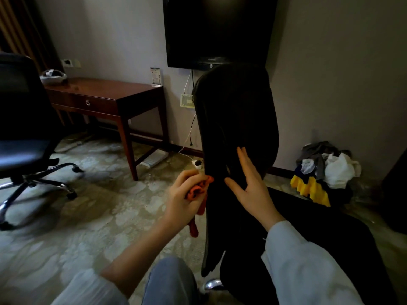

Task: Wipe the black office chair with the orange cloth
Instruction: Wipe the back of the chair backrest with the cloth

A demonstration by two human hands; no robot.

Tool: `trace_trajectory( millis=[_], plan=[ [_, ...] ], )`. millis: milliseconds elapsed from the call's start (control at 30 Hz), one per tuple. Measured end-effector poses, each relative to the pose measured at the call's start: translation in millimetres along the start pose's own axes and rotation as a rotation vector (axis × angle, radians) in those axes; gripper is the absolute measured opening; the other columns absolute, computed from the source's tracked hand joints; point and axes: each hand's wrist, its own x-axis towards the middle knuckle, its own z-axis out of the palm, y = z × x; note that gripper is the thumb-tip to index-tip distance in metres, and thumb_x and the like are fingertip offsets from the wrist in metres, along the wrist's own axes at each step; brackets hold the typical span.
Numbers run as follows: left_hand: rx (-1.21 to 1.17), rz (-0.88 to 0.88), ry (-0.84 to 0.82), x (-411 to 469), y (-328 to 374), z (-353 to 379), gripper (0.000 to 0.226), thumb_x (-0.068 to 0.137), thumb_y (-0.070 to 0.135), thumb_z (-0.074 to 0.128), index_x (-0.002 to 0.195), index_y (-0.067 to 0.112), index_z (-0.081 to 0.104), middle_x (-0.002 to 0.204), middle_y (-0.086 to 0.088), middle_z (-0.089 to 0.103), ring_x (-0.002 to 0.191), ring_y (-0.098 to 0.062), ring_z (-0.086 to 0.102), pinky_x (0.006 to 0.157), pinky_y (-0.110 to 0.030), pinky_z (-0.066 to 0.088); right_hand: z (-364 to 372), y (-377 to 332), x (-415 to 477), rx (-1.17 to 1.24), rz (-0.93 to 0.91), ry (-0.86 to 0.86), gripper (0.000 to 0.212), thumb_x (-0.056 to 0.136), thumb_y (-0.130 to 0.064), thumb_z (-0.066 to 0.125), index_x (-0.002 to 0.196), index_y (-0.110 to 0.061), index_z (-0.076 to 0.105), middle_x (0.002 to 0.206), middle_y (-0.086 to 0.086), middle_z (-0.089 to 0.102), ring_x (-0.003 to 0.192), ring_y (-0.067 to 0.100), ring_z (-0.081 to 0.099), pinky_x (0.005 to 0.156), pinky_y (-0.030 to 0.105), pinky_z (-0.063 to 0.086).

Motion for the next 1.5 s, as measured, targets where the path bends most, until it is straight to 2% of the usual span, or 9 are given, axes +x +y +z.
trace_trajectory(
  millis=[167, 333, 433, 633, 767, 900, 1067, 1233, 1500],
  plan=[
    [0.016, 0.046, 0.102, 31, 6, 0, 0.023, 0.084, 0.004, 0.061, 0.105, 0.014, 0.059, 0.104, 0.002, 0.053, 0.093, -0.002, 0.055, 0.082, -0.014, 0.045, 0, 4, 2, -0.011, 0.013, -0.018, 0.069, 0.095, -0.031, 0.051, 0.133, -0.06, 0.002, 0.158, -0.014, 0.004, 0.146, 0.01, 0.002, 0.119, 0.045, 0.015],
    [0.01, 0.027, 0.168, 31, 2, 9, 0.025, 0.083, 0.001, 0.062, 0.104, 0.014, 0.06, 0.104, -0.001, 0.054, 0.096, 0.002, 0.055, 0.082, -0.012, 0.044, 2, 4, 2, -0.038, 0.008, -0.029, 0.066, 0.097, -0.03, 0.046, 0.131, -0.061, -0.002, 0.153, -0.021, 0.001, 0.145, 0.008, 0.0, 0.119, 0.039, 0.011],
    [-0.017, -0.04, 0.101, 4, -10, 14, 0.021, 0.085, 0.009, 0.06, 0.105, 0.017, 0.06, 0.104, -0.005, 0.056, 0.093, -0.009, 0.059, 0.08, -0.019, 0.048, 4, 4, 2, -0.068, -0.001, -0.038, 0.065, 0.099, -0.029, 0.043, 0.131, -0.06, -0.005, 0.15, -0.024, -0.002, 0.145, 0.008, -0.001, 0.118, 0.035, 0.01],
    [0.051, -0.051, -0.072, -5, -18, 7, 0.025, 0.084, 0.017, 0.056, 0.109, 0.022, 0.055, 0.105, 0.015, 0.047, 0.094, 0.003, 0.052, 0.081, -0.011, 0.043, 6, -1, 4, -0.157, 0.014, -0.05, 0.063, 0.1, -0.026, 0.039, 0.135, -0.049, -0.008, 0.158, -0.008, -0.002, 0.146, 0.018, 0.003, 0.118, 0.038, 0.014],
    [0.081, 0.019, 0.102, 36, -9, 3, 0.021, 0.084, 0.013, 0.056, 0.105, 0.017, 0.056, 0.106, -0.003, 0.052, 0.094, -0.015, 0.056, 0.08, -0.022, 0.049, 10, -3, 2, -0.164, 0.014, -0.029, 0.062, 0.101, -0.025, 0.037, 0.137, -0.045, -0.01, 0.157, -0.01, -0.002, 0.146, 0.018, 0.002, 0.118, 0.039, 0.015],
    [0.066, 0.075, 0.176, 68, 3, 4, 0.019, 0.085, 0.012, 0.059, 0.104, 0.014, 0.058, 0.103, -0.006, 0.05, 0.091, -0.008, 0.054, 0.08, -0.014, 0.045, 13, -2, 0, -0.174, 0.02, 0.003, 0.063, 0.101, -0.026, 0.035, 0.138, -0.041, -0.013, 0.157, -0.011, -0.002, 0.146, 0.018, 0.001, 0.118, 0.037, 0.013],
    [0.049, 0.05, 0.049, 16, -14, 12, 0.027, 0.079, 0.007, 0.059, 0.105, 0.016, 0.059, 0.107, 0.004, 0.046, 0.099, 0.005, 0.049, 0.084, -0.012, 0.043, 14, -1, 1, -0.163, -0.01, -0.004, 0.062, 0.101, -0.023, 0.036, 0.137, -0.045, -0.009, 0.149, -0.02, -0.004, 0.146, 0.016, 0.0, 0.115, 0.031, 0.009],
    [0.163, 0.041, -0.155, -26, -25, 14, 0.026, 0.085, 0.023, 0.059, 0.11, 0.021, 0.057, 0.111, 0.003, 0.047, 0.095, -0.015, 0.056, 0.079, -0.03, 0.051, 12, -2, 2, -0.176, 0.003, -0.008, 0.063, 0.101, -0.024, 0.038, 0.136, -0.046, -0.009, 0.157, -0.01, 0.0, 0.146, 0.016, 0.003, 0.114, 0.029, 0.01],
    [0.528, 0.183, 0.205, 62, 19, 15, 0.025, 0.086, 0.019, 0.061, 0.108, 0.005, 0.064, 0.104, -0.014, 0.056, 0.093, -0.02, 0.05, 0.075, -0.021, 0.042, 6, 2, -1, -0.128, 0.016, -0.009, 0.069, 0.098, -0.027, 0.045, 0.141, -0.044, -0.006, 0.157, -0.013, 0.007, 0.146, 0.014, 0.006, 0.118, 0.039, 0.016]
  ],
)
